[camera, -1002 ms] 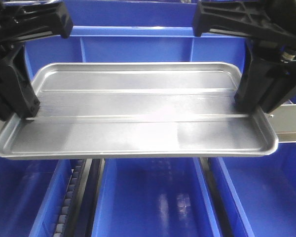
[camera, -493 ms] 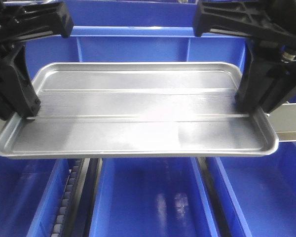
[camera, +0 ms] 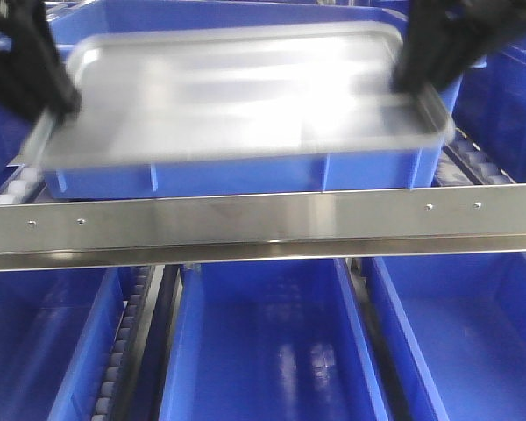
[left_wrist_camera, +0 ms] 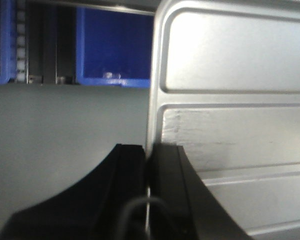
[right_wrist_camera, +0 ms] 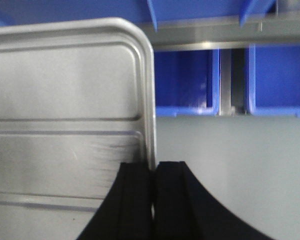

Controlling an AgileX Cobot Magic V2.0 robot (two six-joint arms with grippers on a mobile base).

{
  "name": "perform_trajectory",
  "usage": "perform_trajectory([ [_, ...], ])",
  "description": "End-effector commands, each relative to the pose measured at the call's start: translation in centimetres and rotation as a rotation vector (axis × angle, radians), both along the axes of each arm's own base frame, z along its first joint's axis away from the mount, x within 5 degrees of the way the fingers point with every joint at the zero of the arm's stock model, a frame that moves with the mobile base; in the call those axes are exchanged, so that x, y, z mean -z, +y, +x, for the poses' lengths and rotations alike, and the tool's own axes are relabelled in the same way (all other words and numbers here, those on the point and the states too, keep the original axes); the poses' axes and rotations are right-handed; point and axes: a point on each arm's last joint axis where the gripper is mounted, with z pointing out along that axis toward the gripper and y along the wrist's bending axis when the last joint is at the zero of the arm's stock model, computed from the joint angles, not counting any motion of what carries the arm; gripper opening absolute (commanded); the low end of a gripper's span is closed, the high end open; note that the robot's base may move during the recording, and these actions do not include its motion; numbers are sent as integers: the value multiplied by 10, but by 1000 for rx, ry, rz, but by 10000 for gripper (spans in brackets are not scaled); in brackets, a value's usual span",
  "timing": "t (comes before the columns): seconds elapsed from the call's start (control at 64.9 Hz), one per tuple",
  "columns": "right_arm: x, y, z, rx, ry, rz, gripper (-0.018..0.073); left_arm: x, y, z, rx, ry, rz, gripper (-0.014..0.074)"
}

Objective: Grab silver tray and place in blue box

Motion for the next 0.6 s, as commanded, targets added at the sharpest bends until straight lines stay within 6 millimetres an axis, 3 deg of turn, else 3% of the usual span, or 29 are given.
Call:
perform_trajectory([
  [0.0,-46,7,15,-68,-185,52,57,-37,-2,17,48,-165,-82,-6],
  [0.385,-115,21,103,-25,-456,118,55,-113,-6,115,35,-474,-109,-6],
  [0.509,-117,21,134,2,-519,137,55,-124,-6,145,-8,-582,-145,-6],
  [0.586,-112,20,154,8,-573,153,55,-117,-5,164,-36,-618,-153,-6],
])
